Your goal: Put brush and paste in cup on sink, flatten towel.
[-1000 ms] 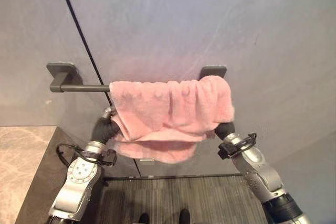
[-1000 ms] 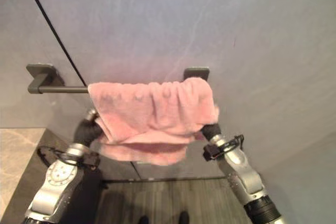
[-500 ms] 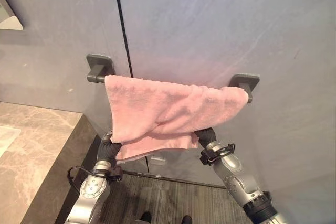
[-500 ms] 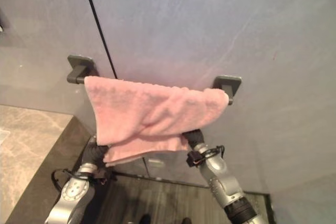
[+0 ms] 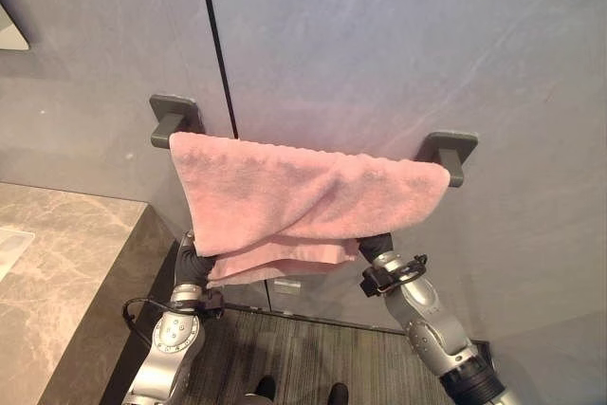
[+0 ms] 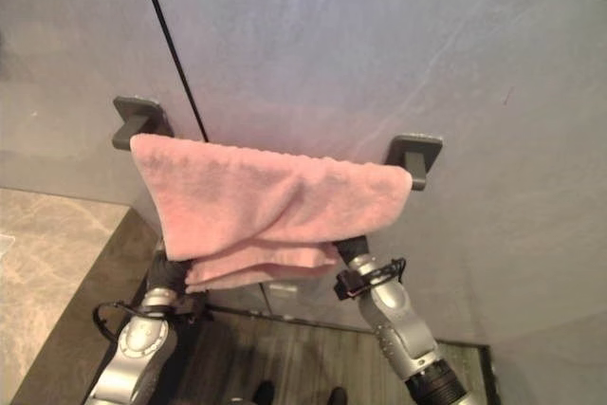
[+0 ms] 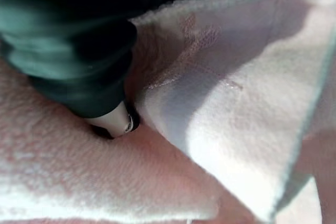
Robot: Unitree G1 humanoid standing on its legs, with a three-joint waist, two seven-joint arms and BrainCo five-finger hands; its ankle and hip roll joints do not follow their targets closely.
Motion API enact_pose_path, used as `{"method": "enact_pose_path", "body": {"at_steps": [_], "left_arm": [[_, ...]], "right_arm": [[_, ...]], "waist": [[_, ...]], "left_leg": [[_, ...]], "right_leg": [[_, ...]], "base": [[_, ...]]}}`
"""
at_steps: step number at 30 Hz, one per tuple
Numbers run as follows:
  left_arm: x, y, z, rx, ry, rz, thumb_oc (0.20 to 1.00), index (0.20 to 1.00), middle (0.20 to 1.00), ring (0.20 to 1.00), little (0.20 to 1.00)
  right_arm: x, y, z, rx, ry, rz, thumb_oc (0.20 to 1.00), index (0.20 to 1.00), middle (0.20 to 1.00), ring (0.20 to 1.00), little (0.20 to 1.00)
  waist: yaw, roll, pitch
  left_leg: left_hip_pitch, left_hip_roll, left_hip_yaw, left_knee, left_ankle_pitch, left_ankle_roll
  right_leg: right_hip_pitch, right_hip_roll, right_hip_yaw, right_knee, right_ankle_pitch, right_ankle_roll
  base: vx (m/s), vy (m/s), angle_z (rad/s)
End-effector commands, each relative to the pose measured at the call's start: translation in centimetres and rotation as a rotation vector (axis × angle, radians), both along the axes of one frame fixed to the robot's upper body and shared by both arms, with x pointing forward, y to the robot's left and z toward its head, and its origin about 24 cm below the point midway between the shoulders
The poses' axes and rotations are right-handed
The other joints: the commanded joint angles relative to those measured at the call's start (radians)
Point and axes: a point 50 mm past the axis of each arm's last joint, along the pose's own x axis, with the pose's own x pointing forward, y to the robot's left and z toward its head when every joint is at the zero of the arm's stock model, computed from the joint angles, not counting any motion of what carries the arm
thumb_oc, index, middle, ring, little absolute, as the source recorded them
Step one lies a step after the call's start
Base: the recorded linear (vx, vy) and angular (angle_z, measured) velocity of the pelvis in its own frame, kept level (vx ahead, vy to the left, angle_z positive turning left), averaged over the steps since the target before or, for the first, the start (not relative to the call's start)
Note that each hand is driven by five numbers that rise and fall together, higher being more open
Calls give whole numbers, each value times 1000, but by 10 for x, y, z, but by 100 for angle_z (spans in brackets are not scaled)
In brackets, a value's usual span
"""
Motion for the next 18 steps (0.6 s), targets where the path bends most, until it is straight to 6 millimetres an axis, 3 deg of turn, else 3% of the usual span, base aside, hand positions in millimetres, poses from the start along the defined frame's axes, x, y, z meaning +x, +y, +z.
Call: {"method": "enact_pose_path", "body": {"at_steps": [1,3,8,9,10,12,14,16,17,18], "left_arm": [[0,3,-6,120,53,-105,1000,1000,1000,1000,1000],[-5,7,-21,169,141,-125,1000,1000,1000,1000,1000],[-14,20,-62,273,347,-116,1000,1000,1000,1000,1000],[-14,20,-62,273,346,-116,1000,1000,1000,1000,1000],[-27,24,-90,221,495,-64,1000,1000,1000,1000,1000],[-31,25,-99,205,543,-46,1000,1000,1000,1000,1000],[-63,37,-142,246,811,6,1000,1000,1000,1000,1000],[-78,42,-157,306,930,28,1000,1000,1000,1000,1000],[-93,45,-169,335,1038,59,1000,1000,1000,1000,1000],[-93,45,-169,335,1037,59,1000,1000,1000,1000,1000]], "right_arm": [[8,-14,2,-114,-30,-88,1000,1000,1000,1000,1000],[7,-24,-10,-253,-12,-130,1000,1000,1000,1000,1000],[-3,-51,-66,-397,227,-237,1000,1000,1000,1000,1000],[-3,-51,-66,-397,226,-237,1000,1000,1000,1000,1000],[-12,-60,-90,-387,358,-280,1000,1000,1000,1000,1000],[-16,-64,-100,-388,408,-295,1000,1000,1000,1000,1000],[-40,-81,-137,-447,600,-334,1000,1000,1000,1000,1000],[-54,-94,-155,-583,673,-343,1000,1000,1000,1000,1000],[-70,-112,-174,-778,773,-344,1000,1000,1000,1000,1000],[-70,-112,-174,-778,772,-344,1000,1000,1000,1000,1000]], "waist": [[-11,-10,-32],[-23,-5,-33],[-50,6,-35],[-50,6,-35],[-61,11,-35],[-65,13,-35],[-84,23,-37],[-90,25,-40],[-94,28,-41],[-94,28,-40]], "left_leg": [[-1,-17,85,3,14,-7],[1,-15,96,3,11,-6],[4,-9,121,3,8,-6],[4,-9,122,3,7,-6],[2,-8,131,3,8,-5],[1,-7,138,3,9,-4],[-1,-2,161,3,9,-2],[1,0,171,3,8,-2],[4,2,178,3,7,-3],[4,2,179,3,6,-3]], "right_leg": [[56,-71,46,19,-35,93],[54,-72,53,14,-32,96],[43,-70,74,5,-23,99],[43,-69,75,5,-23,99],[34,-70,86,2,-16,100],[30,-69,92,1,-13,100],[11,-66,117,1,-4,101],[7,-63,128,1,-4,101],[4,-61,134,1,-2,100],[4,-61,135,1,-2,100]], "base": [[9,18,-7],[7,22,-8],[-8,23,-10],[-23,23,-16],[-19,18,-16],[-30,18,-22],[-26,29,-27],[7,18,-31],[7,11,-32],[9,14,-29]]}}
